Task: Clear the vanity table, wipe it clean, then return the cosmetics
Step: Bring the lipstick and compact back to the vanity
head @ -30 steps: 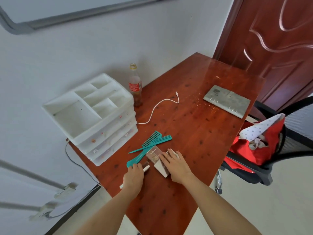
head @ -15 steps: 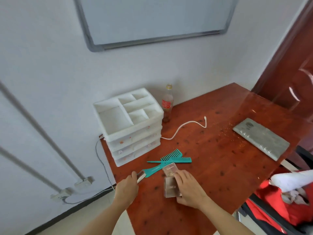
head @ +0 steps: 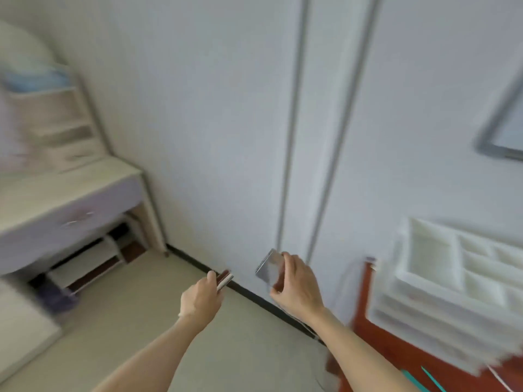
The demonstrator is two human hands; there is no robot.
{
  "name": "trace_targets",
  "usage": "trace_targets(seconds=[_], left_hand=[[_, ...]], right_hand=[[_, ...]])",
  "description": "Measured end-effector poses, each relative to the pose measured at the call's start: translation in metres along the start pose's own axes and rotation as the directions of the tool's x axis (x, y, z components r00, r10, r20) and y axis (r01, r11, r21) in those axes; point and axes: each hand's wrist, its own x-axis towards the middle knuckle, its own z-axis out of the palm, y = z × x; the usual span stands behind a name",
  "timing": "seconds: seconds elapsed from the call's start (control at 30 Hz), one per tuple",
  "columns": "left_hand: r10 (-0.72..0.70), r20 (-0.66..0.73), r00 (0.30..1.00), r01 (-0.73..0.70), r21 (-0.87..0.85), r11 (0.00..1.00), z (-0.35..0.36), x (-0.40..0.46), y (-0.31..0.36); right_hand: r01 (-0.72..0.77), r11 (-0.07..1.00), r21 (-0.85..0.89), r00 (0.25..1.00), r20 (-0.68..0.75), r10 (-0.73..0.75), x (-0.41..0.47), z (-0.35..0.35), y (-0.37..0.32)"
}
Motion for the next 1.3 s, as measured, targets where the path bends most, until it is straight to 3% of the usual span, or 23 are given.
trace_targets(seconds=[0.07,0.13,0.23,0.3,0.43,0.63,1.1,1.3], left_hand=[[-0.154,-0.106,0.982,0.144,-0.09,0.985,-0.035,0.008,-0.043],[-0.291,-0.199,0.936,0.257,-0.181,0.949,-0.069,0.016,-0.084],[-0.435,-0.302,0.848,0.358,-0.278,0.891,-0.118,0.032,-0.149],[-0.514,-0.345,0.785,0.413,-0.326,0.85,-0.149,0.045,-0.194],[-0.644,-0.361,0.675,0.486,-0.439,0.756,-0.196,0.069,-0.27],[-0.693,-0.37,0.619,0.519,-0.47,0.714,-0.227,0.105,-0.353],[-0.822,-0.325,0.467,0.617,-0.547,0.566,-0.258,0.276,-0.52],[-0.878,-0.275,0.392,0.674,-0.563,0.477,-0.274,0.346,-0.578]], right_hand=[[-0.018,0.992,0.122,0.999,-0.039,0.023,0.046,0.016,-0.052],[-0.112,0.943,0.314,0.988,-0.066,0.139,0.09,0.032,-0.11],[-0.275,0.779,0.563,0.946,0.014,0.324,0.15,0.052,-0.2],[-0.293,0.737,0.609,0.943,0.056,0.328,0.182,0.067,-0.256],[-0.192,0.79,0.583,0.975,0.024,0.219,0.234,0.097,-0.351],[-0.121,0.789,0.603,0.993,0.065,0.103,0.282,0.145,-0.457],[0.039,0.852,0.522,0.979,0.153,-0.138,0.472,0.289,-0.585],[0.031,0.873,0.486,0.955,0.243,-0.169,0.552,0.343,-0.633]])
